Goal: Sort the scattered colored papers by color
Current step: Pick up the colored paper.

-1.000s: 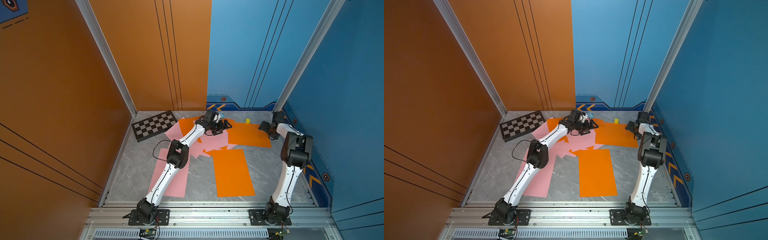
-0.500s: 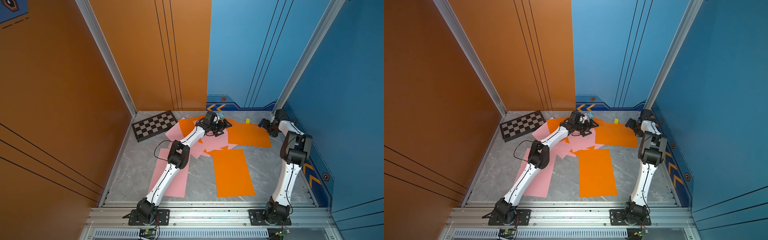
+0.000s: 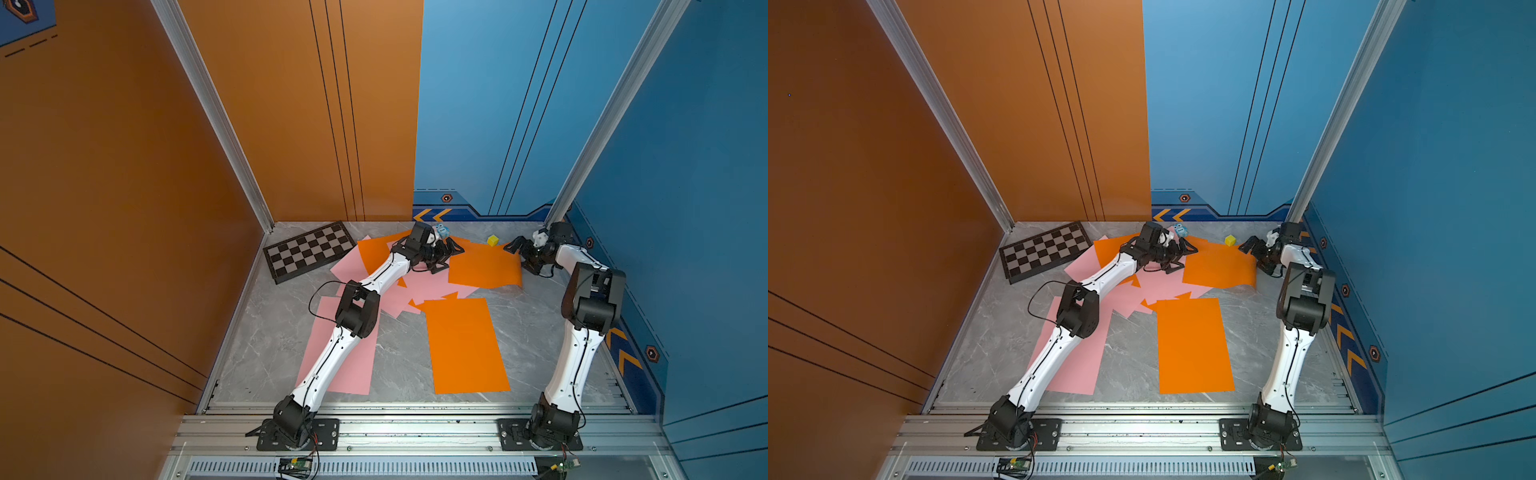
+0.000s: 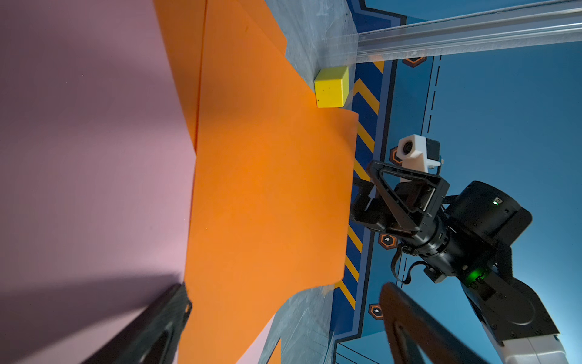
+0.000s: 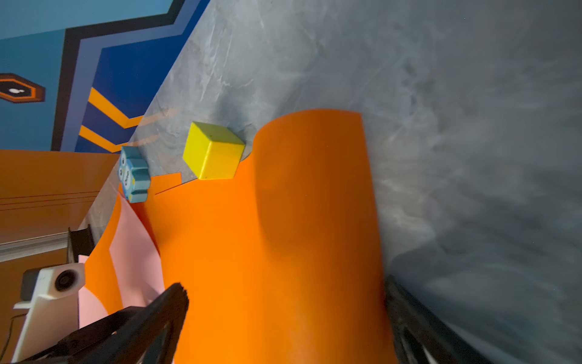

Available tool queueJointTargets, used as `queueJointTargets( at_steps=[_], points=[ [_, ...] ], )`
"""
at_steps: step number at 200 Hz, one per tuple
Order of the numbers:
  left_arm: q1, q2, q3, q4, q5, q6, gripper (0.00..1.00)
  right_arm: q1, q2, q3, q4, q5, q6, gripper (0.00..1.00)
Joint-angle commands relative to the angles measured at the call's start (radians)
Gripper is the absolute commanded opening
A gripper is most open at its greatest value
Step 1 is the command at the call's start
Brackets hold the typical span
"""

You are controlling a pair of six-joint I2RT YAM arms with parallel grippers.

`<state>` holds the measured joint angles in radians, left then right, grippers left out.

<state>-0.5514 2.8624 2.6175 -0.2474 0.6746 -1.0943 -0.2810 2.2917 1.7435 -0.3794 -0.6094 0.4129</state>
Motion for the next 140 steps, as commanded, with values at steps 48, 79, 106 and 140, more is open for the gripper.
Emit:
queueJointTargets(
  at_steps=[48, 79, 106, 140],
  points=[
    [0.004, 0.051, -0.029, -0.048, 0.039, -0.004, 0.98, 0.041, -0.034, -0.127, -0.060, -0.050, 0.053, 0.84],
    [0.011, 0.052, -0.028, -0.049, 0.047, -0.004, 0.98, 0.048, -0.045, -0.146, -0.057, -0.058, 0.061, 0.57],
    [0.021, 0.042, -0.014, -0.049, 0.060, 0.006, 0.98, 0.055, -0.083, -0.179, -0.036, -0.060, 0.082, 0.51],
    [0.042, -0.031, -0.044, -0.049, 0.068, 0.038, 0.98, 0.068, -0.172, -0.231, 0.019, -0.086, 0.122, 0.40]
  ],
)
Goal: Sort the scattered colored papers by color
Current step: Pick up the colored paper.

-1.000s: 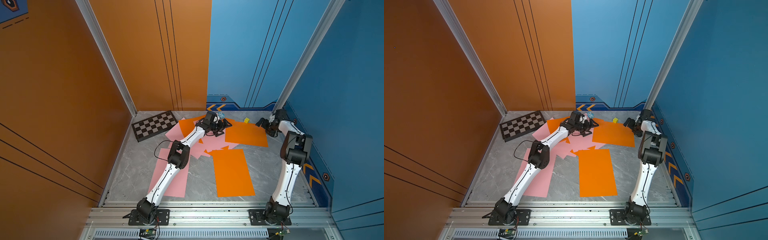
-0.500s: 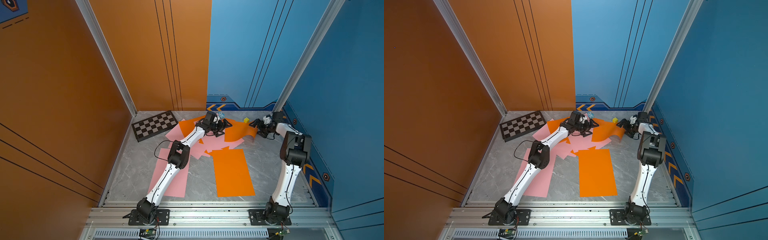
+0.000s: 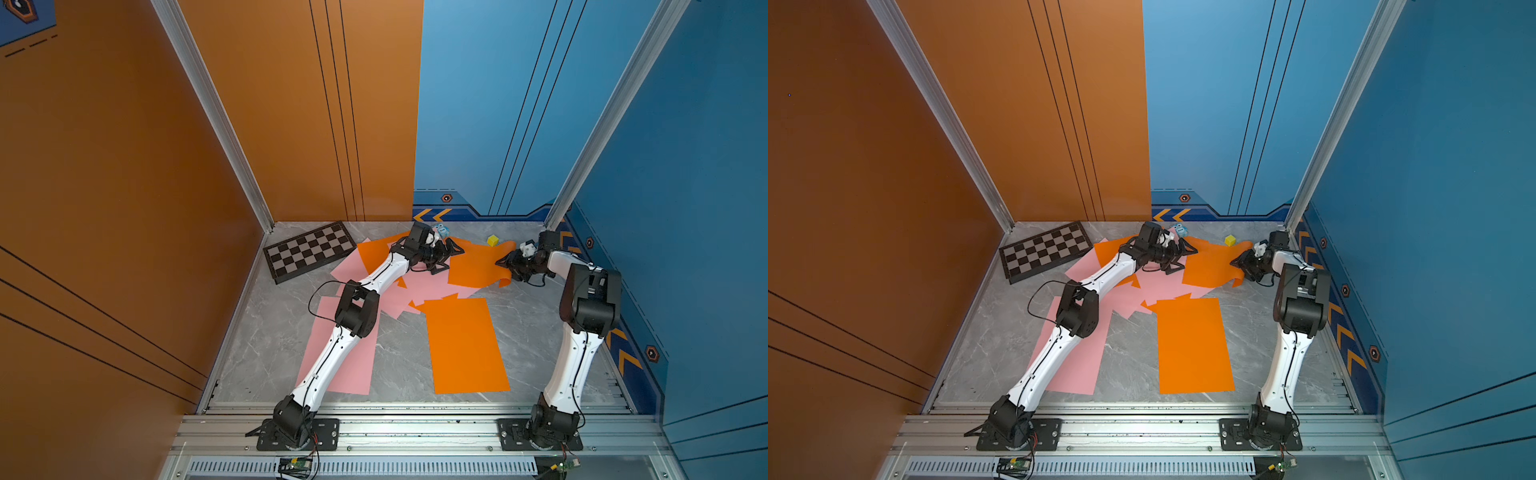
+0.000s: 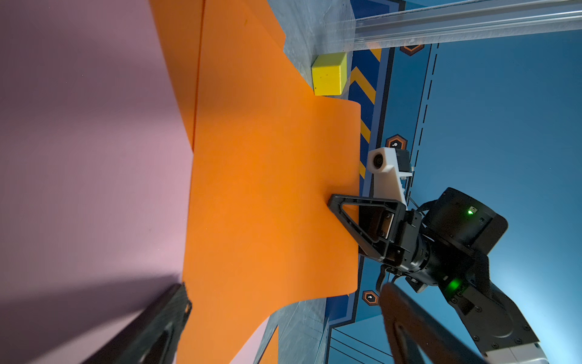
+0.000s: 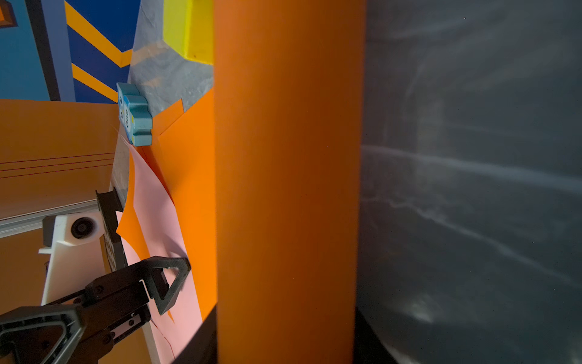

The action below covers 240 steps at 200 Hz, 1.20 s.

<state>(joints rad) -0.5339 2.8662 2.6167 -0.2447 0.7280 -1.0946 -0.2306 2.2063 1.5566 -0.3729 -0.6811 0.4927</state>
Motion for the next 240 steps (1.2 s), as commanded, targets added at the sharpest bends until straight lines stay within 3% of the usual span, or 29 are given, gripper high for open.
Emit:
queueJointTargets(
  at_steps=[1, 61, 95, 116, 145, 186, 240],
  points=[
    [0.025, -0.039, -0.046, -0.051, 0.014, 0.040, 0.98, 0.018, -0.089, -0.046, 0.015, -0.015, 0.043, 0.39],
    [0.025, -0.288, -0.264, -0.052, -0.006, 0.126, 0.98, 0.042, -0.254, -0.156, 0.206, -0.035, 0.155, 0.33],
    [0.014, -0.407, -0.375, -0.052, -0.048, 0.091, 0.98, 0.066, -0.329, -0.228, 0.347, -0.009, 0.230, 0.33],
    [-0.006, -0.461, -0.458, -0.019, -0.052, 0.000, 0.98, 0.087, -0.383, -0.260, 0.395, 0.050, 0.257, 0.32],
    [-0.043, -0.509, -0.681, 0.370, -0.003, -0.304, 0.98, 0.134, -0.453, -0.283, 0.417, 0.159, 0.247, 0.32],
    [-0.093, -0.538, -0.753, 0.444, -0.046, -0.415, 0.98, 0.196, -0.536, -0.305, 0.463, 0.306, 0.229, 0.32],
    [-0.113, -0.474, -0.802, 0.776, -0.131, -0.748, 0.98, 0.246, -0.604, -0.371, 0.565, 0.422, 0.235, 0.32]
  ],
)
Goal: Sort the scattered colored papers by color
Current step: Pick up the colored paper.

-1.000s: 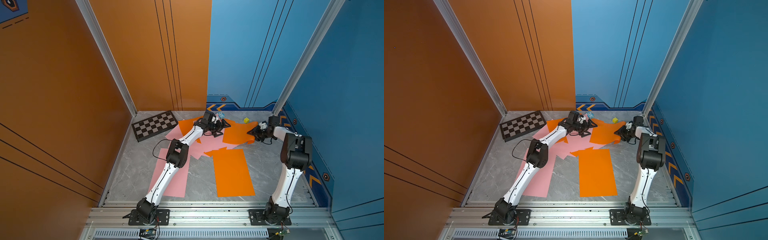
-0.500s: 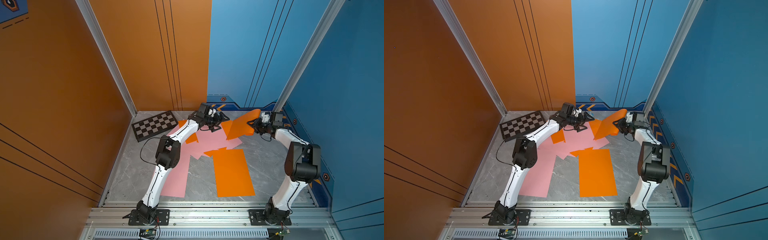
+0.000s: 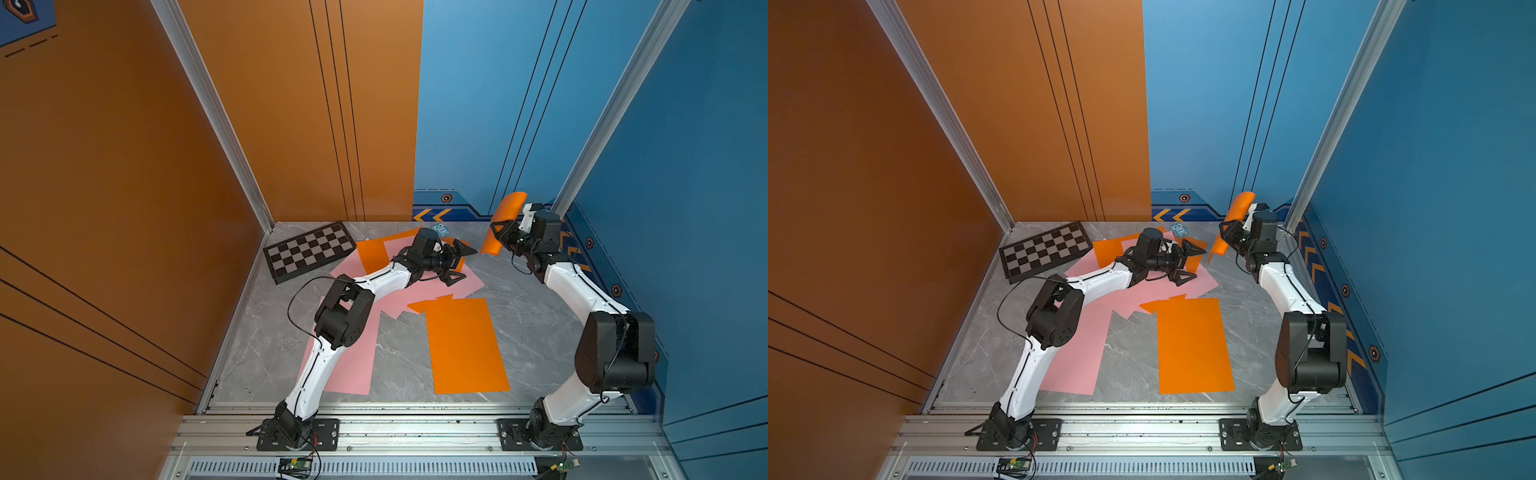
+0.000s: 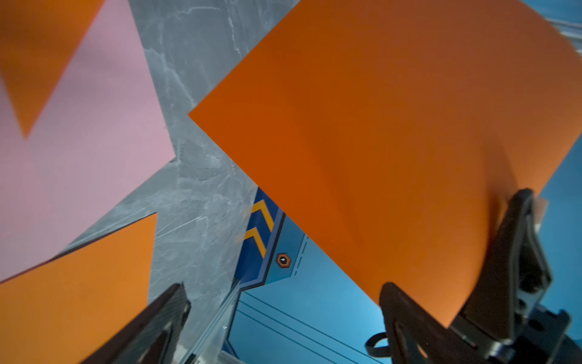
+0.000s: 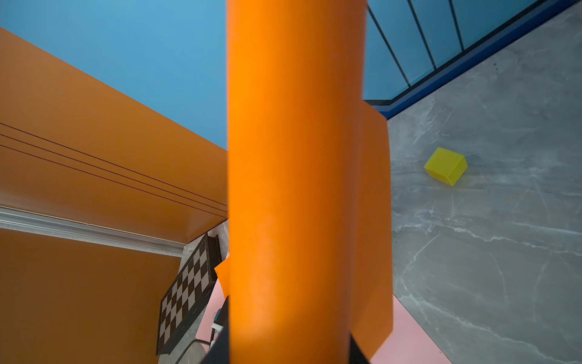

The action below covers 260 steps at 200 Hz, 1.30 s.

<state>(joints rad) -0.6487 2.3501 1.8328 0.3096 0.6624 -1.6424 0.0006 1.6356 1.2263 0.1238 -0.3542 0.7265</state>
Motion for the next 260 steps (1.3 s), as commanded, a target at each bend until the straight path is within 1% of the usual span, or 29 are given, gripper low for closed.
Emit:
queueJointTargets(
  at_steps=[1, 21, 50, 74, 82, 123, 152, 183, 226, 260],
  points=[
    [0.002, 0.043, -0.019, 0.229, -0.068, -0.208, 0.98, 0.015, -0.034, -0.041, 0.071, 0.095, 0.002, 0.32],
    [-0.004, 0.068, -0.021, 0.332, -0.112, -0.319, 0.98, 0.025, -0.048, -0.060, 0.091, 0.110, -0.003, 0.32],
    [-0.014, 0.127, 0.043, 0.393, -0.107, -0.436, 0.98, 0.029, -0.068, -0.096, 0.138, 0.119, 0.005, 0.32],
    [-0.020, 0.153, 0.053, 0.410, -0.124, -0.479, 0.98, 0.031, -0.072, -0.105, 0.157, 0.113, 0.008, 0.32],
    [-0.020, 0.159, 0.051, 0.421, -0.137, -0.492, 1.00, 0.030, -0.075, -0.106, 0.156, 0.114, 0.007, 0.32],
    [-0.023, 0.194, 0.070, 0.477, -0.172, -0.568, 0.96, 0.032, -0.089, -0.136, 0.159, 0.114, -0.006, 0.32],
    [-0.038, 0.235, 0.116, 0.529, -0.199, -0.652, 0.92, 0.033, -0.095, -0.168, 0.182, 0.119, -0.004, 0.32],
    [-0.054, 0.251, 0.155, 0.531, -0.198, -0.677, 0.89, 0.035, -0.097, -0.179, 0.195, 0.125, -0.006, 0.32],
    [-0.051, 0.217, 0.090, 0.531, -0.186, -0.660, 0.87, 0.032, -0.095, -0.163, 0.178, 0.134, -0.039, 0.32],
    [-0.058, 0.221, 0.102, 0.540, -0.172, -0.677, 0.87, 0.036, -0.102, -0.162, 0.172, 0.144, -0.061, 0.33]
  ],
)
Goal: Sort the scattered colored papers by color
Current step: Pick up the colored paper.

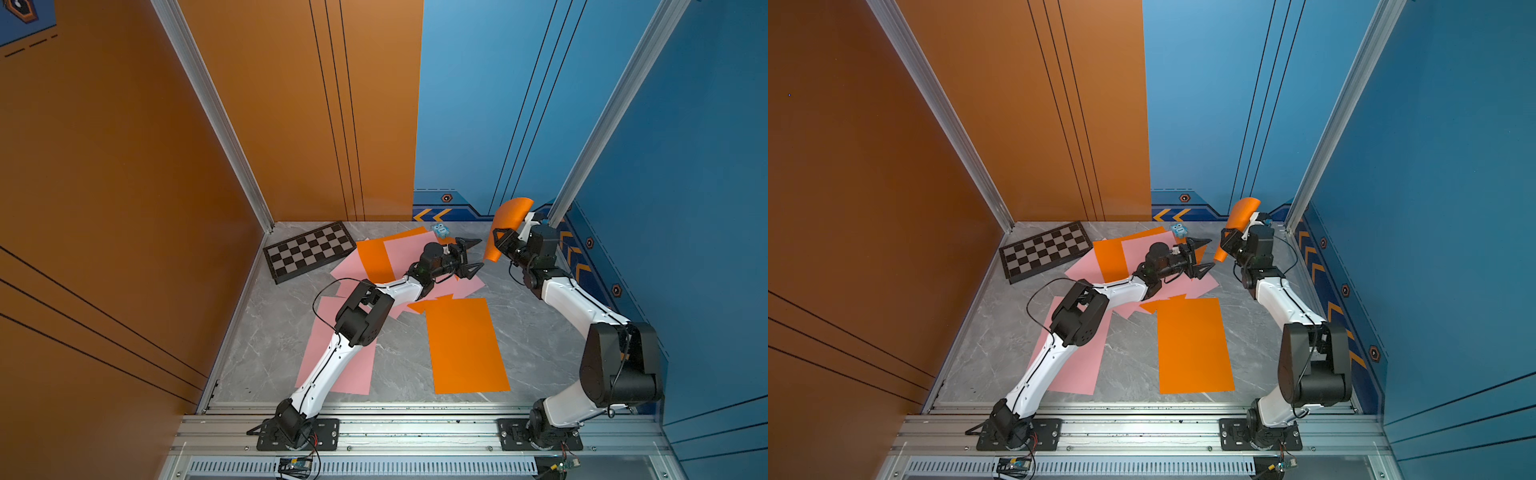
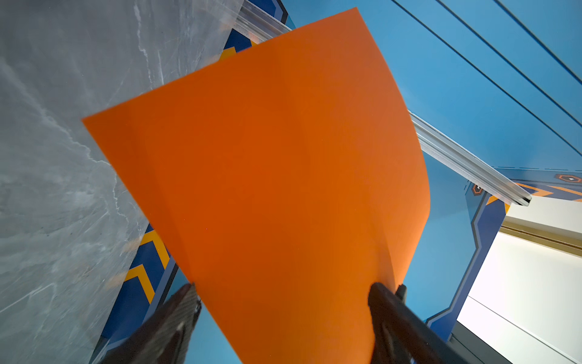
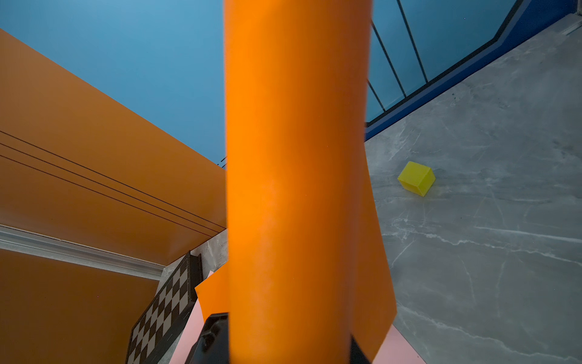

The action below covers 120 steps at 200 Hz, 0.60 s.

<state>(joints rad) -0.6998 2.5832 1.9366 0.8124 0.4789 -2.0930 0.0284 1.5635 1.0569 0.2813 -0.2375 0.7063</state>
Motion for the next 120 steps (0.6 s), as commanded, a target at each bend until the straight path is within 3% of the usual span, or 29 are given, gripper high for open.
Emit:
queueJointTargets(
  at_steps=[1, 80, 120],
  points=[
    [-0.007, -0.012, 0.001, 0.037, 0.011, -0.226, 0.87, 0.009, -0.030, 0.008, 0.014, 0.028, -0.043, 0.32],
    [-0.031, -0.056, -0.101, 0.037, 0.017, -0.205, 0.87, -0.012, -0.036, 0.035, -0.024, 0.045, -0.102, 0.33],
    [-0.032, -0.024, -0.049, 0.036, -0.002, -0.222, 0.88, -0.013, -0.039, 0.050, -0.047, 0.032, -0.121, 0.32]
  ],
)
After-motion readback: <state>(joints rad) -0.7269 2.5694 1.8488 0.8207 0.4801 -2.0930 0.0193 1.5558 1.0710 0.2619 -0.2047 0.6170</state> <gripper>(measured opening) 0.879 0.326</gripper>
